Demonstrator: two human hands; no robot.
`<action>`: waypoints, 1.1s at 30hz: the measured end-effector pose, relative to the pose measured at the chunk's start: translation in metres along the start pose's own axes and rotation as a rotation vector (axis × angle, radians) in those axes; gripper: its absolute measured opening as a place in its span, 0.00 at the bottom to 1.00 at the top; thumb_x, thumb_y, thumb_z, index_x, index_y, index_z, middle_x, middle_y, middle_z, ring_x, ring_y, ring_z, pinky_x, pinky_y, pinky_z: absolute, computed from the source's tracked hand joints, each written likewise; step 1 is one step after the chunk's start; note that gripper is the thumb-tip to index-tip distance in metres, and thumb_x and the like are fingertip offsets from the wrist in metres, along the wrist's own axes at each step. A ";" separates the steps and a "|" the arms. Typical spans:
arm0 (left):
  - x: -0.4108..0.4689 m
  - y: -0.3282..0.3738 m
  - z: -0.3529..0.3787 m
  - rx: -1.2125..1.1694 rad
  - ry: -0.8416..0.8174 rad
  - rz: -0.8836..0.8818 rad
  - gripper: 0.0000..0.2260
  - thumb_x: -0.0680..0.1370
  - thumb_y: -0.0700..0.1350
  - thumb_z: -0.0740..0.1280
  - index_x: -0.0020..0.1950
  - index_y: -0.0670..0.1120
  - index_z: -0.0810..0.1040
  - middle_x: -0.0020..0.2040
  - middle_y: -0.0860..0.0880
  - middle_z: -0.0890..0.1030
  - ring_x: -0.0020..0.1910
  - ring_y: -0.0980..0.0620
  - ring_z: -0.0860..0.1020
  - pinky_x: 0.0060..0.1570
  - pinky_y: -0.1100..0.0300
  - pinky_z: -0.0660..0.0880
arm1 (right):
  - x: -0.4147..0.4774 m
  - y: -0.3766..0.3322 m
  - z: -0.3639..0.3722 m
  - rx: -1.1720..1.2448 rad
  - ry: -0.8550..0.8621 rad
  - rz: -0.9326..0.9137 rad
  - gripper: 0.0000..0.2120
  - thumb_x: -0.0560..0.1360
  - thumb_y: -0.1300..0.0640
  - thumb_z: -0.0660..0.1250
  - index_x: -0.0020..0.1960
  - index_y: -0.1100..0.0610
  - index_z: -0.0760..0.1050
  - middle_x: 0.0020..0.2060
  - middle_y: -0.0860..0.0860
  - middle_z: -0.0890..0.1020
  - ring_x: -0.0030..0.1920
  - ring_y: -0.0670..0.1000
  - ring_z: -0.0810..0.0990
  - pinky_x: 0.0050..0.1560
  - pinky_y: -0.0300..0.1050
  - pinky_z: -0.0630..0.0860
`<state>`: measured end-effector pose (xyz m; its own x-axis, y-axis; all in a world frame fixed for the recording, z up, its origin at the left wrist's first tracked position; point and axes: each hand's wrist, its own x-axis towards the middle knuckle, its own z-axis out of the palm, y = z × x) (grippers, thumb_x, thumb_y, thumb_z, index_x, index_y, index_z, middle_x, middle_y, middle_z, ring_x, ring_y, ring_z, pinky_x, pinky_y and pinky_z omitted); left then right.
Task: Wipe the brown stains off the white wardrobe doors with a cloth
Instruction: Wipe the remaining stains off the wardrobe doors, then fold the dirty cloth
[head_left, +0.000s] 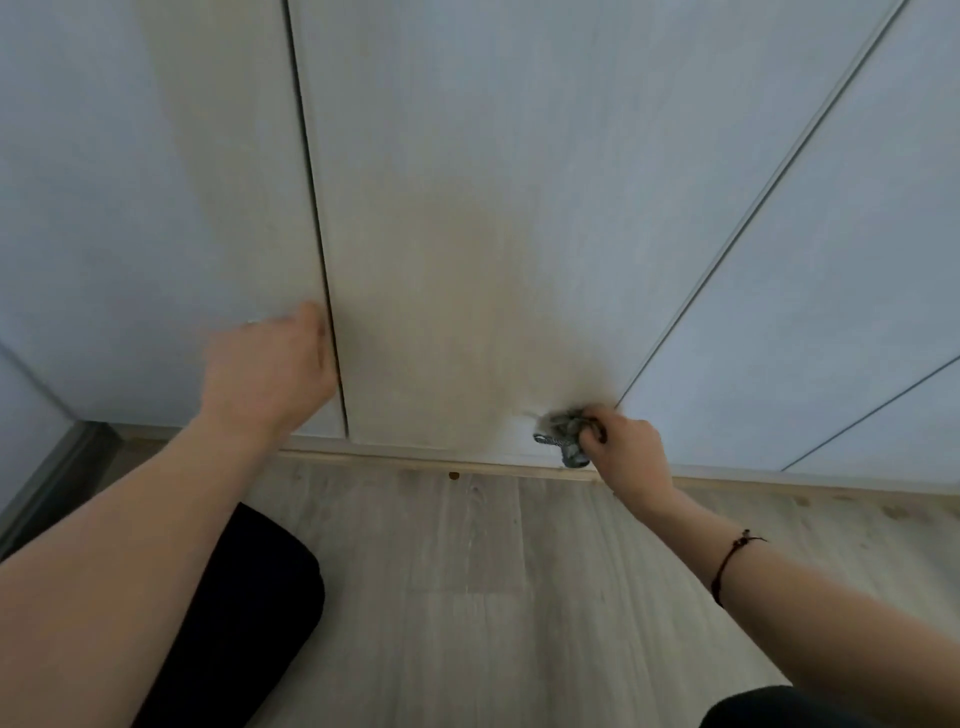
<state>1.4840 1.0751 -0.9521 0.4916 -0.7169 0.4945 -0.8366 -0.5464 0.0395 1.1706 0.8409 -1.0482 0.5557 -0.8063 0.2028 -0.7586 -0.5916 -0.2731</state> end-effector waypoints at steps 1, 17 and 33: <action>-0.003 -0.001 0.011 0.030 -0.125 -0.008 0.05 0.76 0.44 0.65 0.47 0.43 0.76 0.36 0.38 0.81 0.34 0.36 0.81 0.34 0.51 0.74 | 0.005 -0.014 0.002 0.083 0.069 -0.054 0.09 0.75 0.57 0.68 0.54 0.53 0.80 0.33 0.52 0.83 0.34 0.57 0.81 0.35 0.45 0.73; -0.040 0.024 0.109 0.116 -1.302 0.057 0.18 0.80 0.50 0.62 0.66 0.44 0.77 0.67 0.43 0.77 0.64 0.45 0.76 0.50 0.62 0.69 | 0.026 -0.184 0.135 0.041 -0.555 -0.482 0.14 0.81 0.57 0.60 0.64 0.57 0.74 0.51 0.61 0.83 0.51 0.64 0.82 0.48 0.55 0.79; 0.025 0.073 -0.110 -0.534 -1.254 0.035 0.36 0.78 0.57 0.68 0.80 0.49 0.58 0.77 0.48 0.67 0.72 0.50 0.70 0.67 0.61 0.66 | -0.001 -0.112 -0.151 0.377 -0.552 -0.007 0.12 0.75 0.51 0.72 0.59 0.44 0.82 0.45 0.32 0.81 0.43 0.28 0.77 0.45 0.21 0.70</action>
<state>1.4085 1.0653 -0.8412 0.1164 -0.7912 -0.6003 -0.7033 -0.4924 0.5127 1.2036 0.9088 -0.8761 0.7288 -0.6257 -0.2781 -0.6392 -0.4762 -0.6039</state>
